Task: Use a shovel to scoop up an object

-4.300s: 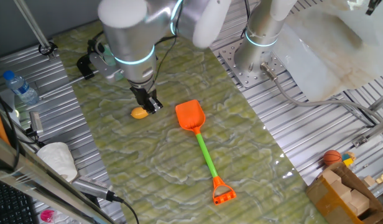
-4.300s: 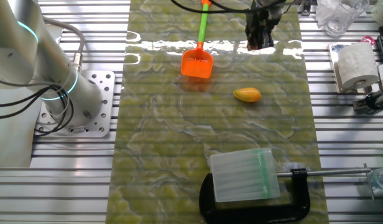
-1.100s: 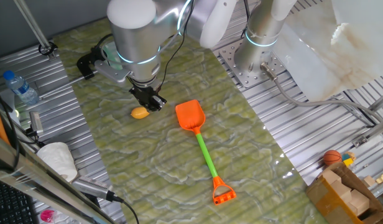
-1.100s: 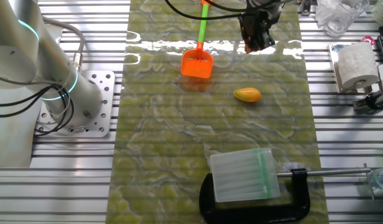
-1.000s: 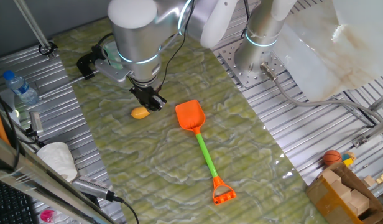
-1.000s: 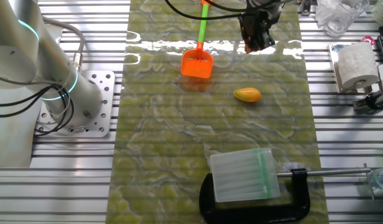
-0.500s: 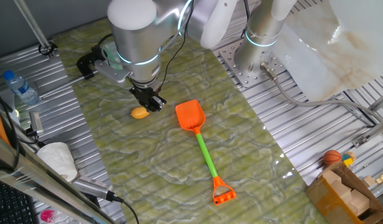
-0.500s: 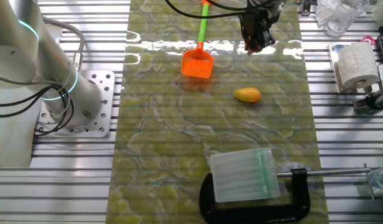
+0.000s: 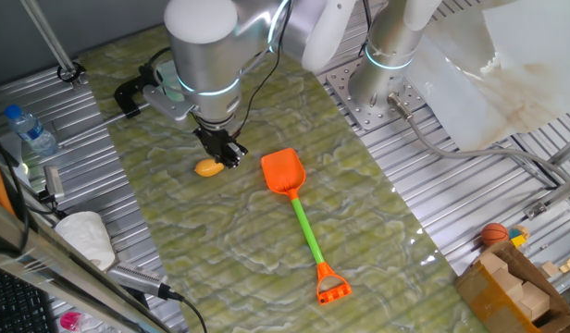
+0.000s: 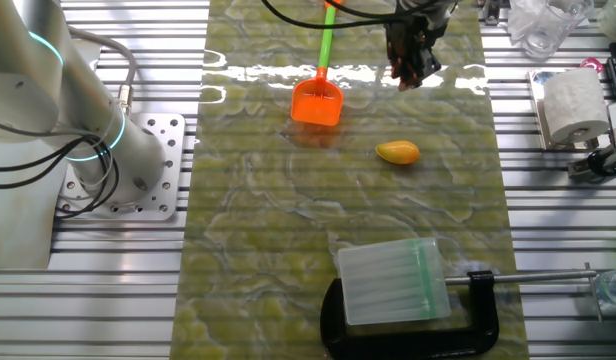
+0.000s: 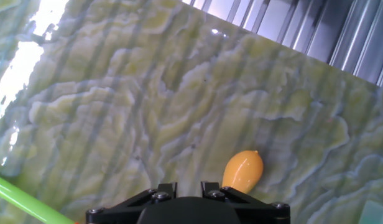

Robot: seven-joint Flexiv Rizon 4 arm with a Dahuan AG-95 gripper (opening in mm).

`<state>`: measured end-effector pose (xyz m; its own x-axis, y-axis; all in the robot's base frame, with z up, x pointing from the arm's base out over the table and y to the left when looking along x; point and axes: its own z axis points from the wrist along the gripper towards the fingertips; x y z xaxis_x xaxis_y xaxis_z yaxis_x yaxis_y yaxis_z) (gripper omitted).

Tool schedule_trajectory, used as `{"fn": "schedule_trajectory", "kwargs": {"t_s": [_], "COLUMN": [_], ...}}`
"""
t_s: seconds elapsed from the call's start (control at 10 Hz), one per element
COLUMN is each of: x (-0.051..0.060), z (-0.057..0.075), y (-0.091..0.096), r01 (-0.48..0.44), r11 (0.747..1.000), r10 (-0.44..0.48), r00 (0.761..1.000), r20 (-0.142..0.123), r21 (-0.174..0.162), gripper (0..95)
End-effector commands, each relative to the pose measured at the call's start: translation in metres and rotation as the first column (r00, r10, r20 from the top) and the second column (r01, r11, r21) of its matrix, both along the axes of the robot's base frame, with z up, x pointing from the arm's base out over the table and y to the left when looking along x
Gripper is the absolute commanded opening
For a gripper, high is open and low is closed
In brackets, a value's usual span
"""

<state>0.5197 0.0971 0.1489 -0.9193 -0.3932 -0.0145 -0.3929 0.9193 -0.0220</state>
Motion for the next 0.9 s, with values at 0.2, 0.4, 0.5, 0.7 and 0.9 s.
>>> {"fn": "schedule_trajectory", "kwargs": {"t_s": [0.2,0.4,0.5,0.7,0.9], "x": [-0.0006,-0.0006,-0.0006,-0.0006,-0.0006], "z": [0.0003,0.0003,0.0003,0.0003,0.0003], "y": [-0.0003,-0.0003,-0.0003,-0.0003,-0.0003], "r01": [0.000,-0.026,-0.061,-0.122,-0.195], "r11": [1.000,1.000,0.998,0.993,0.981], "r10": [0.000,0.026,0.061,0.122,0.195], "r00": [1.000,1.000,0.998,0.992,0.981], "r20": [-0.007,-0.005,0.012,0.011,0.003], "r21": [0.000,-0.005,-0.010,-0.006,-0.007], "gripper": [19.0,19.0,0.0,0.0,0.0]}}
